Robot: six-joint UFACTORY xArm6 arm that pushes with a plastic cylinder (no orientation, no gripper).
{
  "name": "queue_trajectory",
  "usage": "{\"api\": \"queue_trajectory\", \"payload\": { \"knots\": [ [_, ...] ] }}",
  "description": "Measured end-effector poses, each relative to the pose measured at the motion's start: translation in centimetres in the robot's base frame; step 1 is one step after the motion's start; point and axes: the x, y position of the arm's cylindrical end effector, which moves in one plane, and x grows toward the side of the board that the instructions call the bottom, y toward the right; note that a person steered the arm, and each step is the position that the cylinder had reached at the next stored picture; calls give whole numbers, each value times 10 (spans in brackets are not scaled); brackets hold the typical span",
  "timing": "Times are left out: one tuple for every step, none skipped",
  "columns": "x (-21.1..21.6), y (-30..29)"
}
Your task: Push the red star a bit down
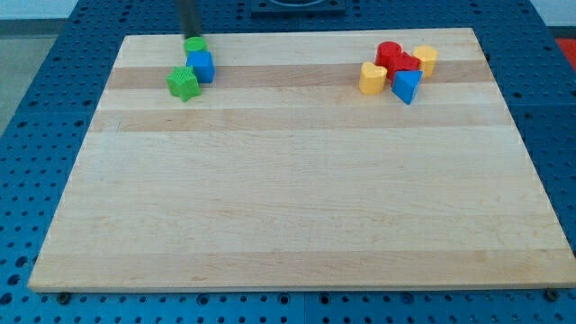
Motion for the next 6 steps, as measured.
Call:
{"api": "queue_trajectory", "payload": {
  "knots": [
    [18,-7],
    [56,4],
    [64,99],
    [89,107],
    [125,152],
    [149,177]
  ]
}}
